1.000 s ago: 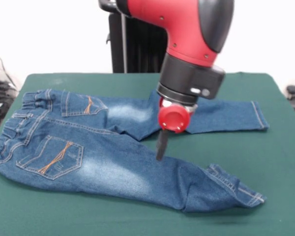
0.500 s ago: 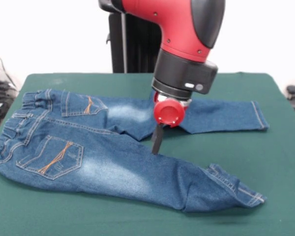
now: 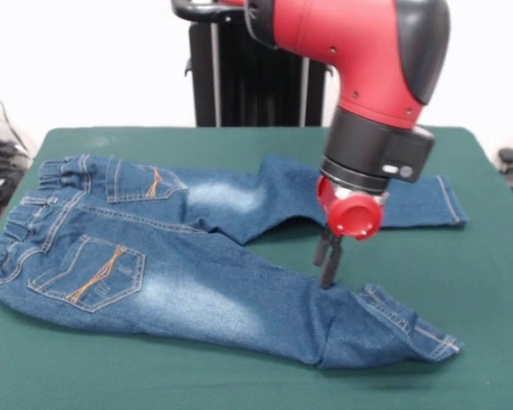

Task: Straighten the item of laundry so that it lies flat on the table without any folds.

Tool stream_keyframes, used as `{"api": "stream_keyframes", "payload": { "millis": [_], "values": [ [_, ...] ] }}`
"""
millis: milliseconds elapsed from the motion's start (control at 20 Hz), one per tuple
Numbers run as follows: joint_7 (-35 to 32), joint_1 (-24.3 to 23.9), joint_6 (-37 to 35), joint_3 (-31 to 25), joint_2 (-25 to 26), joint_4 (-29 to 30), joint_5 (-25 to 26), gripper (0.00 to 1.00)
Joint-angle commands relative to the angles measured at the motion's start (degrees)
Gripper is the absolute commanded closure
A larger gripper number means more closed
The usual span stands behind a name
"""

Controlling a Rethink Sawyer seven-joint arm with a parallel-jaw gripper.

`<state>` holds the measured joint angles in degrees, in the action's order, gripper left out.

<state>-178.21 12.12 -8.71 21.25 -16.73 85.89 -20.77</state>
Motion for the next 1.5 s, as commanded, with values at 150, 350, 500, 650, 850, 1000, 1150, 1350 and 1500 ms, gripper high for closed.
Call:
{"api": "stream_keyframes", "payload": {
  "millis": [150,350,500,650,850,1000,1150,1350,1500],
  "values": [
    [-7.0,1.6,-5.1,-1.9,5.5,-4.2,-4.7,0.00],
    [-6.8,1.3,-5.2,-1.6,6.3,-5.3,-5.2,0.00],
    [-6.6,1.1,-5.2,-1.5,6.3,-5.4,-5.3,0.00],
    [-6.5,1.3,-5.8,-1.2,5.9,-5.2,-5.4,0.00],
    [-6.1,1.2,-5.8,-0.9,6.1,-5.5,-5.5,0.00],
    [-5.8,1.2,-5.5,-0.8,6.1,-5.3,-5.4,0.00],
    [-5.6,1.0,-6.0,-1.2,5.1,-4.6,-5.2,0.00],
    [-5.8,1.1,-6.3,-1.2,5.2,-4.9,-5.3,0.00],
    [-5.1,1.4,-6.2,-0.4,6.4,-6.0,-4.8,0.00]
  ]
}}
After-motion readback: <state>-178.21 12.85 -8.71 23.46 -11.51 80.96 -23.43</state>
